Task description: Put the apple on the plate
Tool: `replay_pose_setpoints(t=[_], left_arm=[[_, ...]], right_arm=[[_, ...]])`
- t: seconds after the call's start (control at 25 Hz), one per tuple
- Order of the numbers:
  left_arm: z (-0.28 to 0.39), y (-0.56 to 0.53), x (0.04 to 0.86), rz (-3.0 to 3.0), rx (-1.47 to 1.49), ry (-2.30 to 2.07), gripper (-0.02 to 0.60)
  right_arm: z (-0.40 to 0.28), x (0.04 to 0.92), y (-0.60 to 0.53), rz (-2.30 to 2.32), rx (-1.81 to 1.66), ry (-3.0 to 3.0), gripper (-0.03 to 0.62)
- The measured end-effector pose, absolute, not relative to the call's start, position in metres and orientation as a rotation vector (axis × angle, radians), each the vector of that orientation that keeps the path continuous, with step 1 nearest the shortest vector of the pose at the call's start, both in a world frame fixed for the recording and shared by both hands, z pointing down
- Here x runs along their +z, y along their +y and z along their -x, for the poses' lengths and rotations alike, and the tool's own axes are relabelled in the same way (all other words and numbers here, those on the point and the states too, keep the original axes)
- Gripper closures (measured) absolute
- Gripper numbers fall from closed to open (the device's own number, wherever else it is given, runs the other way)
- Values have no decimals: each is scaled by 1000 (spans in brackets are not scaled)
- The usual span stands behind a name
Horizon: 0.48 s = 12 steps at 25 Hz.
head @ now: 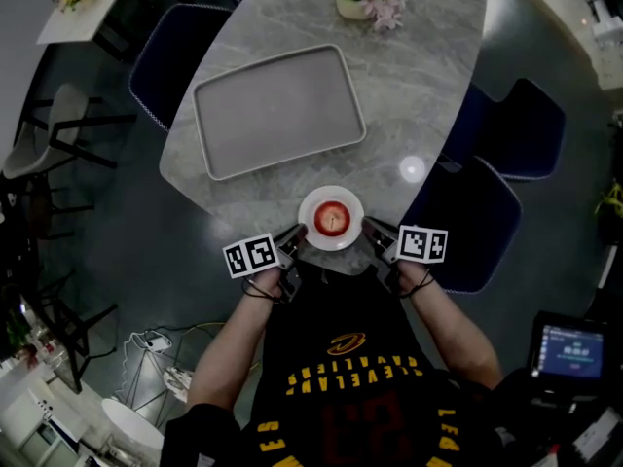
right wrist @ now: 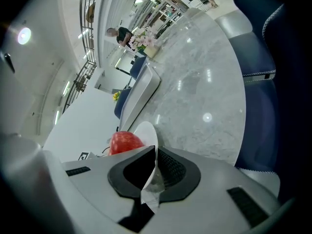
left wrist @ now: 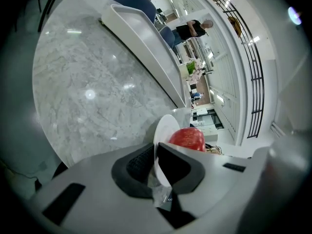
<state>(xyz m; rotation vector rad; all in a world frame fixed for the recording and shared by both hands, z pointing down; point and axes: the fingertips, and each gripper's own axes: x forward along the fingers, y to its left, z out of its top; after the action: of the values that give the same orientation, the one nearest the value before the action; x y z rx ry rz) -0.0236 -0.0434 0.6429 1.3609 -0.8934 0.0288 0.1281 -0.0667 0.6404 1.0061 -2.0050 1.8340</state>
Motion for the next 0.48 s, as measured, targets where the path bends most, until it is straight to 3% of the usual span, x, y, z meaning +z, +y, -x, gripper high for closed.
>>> replay_pose_setpoints(t=[0.48], left_arm=[[31,-50,609,-1349,-104,-948,552]], right_arm=[[-118,602,-89,-890,1820,-2112,568]])
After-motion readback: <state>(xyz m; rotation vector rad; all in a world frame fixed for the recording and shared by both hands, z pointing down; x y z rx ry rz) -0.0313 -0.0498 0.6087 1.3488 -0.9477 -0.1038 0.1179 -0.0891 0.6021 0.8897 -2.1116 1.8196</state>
